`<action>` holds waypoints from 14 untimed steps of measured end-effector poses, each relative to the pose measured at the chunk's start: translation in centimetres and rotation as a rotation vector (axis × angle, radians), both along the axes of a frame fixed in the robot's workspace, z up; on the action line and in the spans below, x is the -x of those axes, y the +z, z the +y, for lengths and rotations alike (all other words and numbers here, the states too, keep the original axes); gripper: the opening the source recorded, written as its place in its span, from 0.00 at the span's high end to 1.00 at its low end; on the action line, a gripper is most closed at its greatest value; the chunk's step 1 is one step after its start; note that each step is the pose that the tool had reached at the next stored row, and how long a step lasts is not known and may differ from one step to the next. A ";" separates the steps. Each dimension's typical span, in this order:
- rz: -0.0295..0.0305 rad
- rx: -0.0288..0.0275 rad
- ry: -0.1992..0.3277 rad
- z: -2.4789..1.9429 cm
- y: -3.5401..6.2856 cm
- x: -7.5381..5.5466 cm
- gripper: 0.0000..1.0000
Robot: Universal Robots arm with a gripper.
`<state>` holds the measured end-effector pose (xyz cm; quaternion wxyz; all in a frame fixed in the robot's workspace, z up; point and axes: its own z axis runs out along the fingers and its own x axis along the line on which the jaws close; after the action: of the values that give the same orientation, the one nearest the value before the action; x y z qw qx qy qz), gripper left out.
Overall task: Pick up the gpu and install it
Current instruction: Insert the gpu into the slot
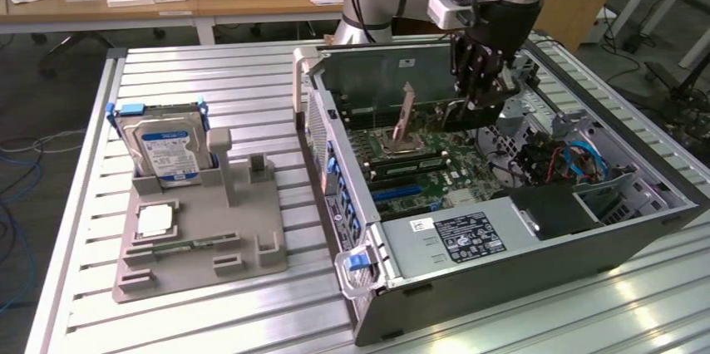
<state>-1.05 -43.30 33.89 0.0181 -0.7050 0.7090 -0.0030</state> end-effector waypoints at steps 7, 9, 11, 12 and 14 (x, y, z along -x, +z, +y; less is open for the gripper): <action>0.0003 0.0002 -0.009 0.00 -0.46 0.2 0.73; 0.0002 -0.0001 -0.016 0.00 -0.58 0.2 0.73; 0.0002 0.0000 -0.020 0.00 -0.67 0.3 0.73; 0.0003 0.0003 -0.020 0.00 -0.68 0.3 0.73; 0.0002 -0.0013 -0.020 -0.03 -0.72 0.3 0.73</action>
<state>-1.33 -43.33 33.17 0.0185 -0.6978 0.7160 -0.0027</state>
